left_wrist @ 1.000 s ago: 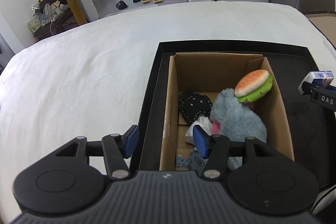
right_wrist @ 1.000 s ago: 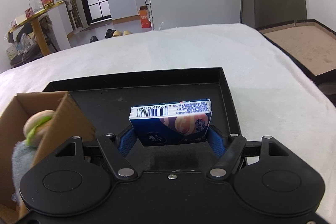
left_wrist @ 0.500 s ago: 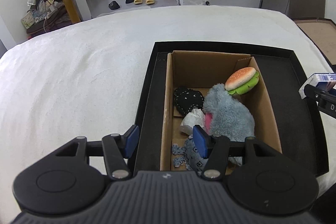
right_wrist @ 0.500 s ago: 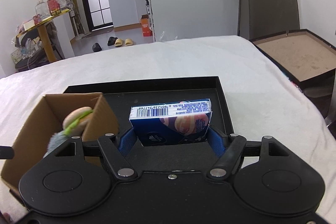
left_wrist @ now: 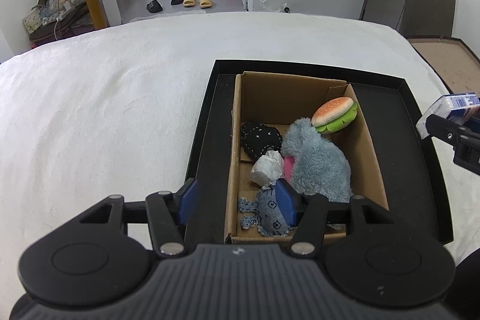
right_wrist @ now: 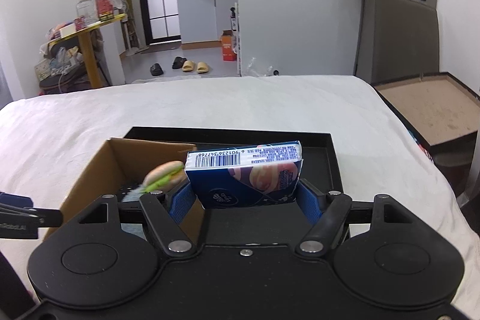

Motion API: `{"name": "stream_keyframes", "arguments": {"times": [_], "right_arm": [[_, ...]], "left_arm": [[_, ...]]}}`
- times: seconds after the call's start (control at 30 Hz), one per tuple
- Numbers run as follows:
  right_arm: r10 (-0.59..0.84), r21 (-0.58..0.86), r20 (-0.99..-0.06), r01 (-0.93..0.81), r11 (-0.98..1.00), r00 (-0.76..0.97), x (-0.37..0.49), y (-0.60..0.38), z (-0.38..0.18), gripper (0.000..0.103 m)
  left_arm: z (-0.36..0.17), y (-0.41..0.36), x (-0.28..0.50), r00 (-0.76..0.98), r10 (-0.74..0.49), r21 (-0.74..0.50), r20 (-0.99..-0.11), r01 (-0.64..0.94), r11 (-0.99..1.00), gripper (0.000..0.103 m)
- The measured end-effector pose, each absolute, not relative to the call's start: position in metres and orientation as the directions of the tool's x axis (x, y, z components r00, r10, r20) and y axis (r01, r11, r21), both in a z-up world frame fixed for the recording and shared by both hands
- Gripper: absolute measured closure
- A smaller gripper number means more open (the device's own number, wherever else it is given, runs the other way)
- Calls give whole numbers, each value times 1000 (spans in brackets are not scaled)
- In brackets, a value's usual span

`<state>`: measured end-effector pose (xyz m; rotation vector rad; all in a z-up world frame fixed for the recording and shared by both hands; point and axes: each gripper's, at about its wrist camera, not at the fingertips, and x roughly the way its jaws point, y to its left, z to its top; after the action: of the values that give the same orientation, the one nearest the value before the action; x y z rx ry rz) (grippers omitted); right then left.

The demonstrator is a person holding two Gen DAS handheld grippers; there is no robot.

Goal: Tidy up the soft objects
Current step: 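Lift the card box into the cardboard box with the right tool and release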

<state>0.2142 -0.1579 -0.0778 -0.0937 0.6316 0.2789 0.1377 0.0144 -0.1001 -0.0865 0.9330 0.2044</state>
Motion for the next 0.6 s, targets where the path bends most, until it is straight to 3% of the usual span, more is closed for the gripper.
{"name": "stream_keyframes", "arguments": {"times": [0.4, 0.6], "right_arm": [[290, -59, -585, -396, 917, 758, 197, -112, -61, 32], [317, -90, -600, -456, 885, 735, 195, -86, -59, 32]], "left_arm": [[-109, 26, 140, 570, 85, -48, -817, -215, 975, 48], [-114, 37, 142, 563, 45, -106, -825, -233, 967, 54]]}}
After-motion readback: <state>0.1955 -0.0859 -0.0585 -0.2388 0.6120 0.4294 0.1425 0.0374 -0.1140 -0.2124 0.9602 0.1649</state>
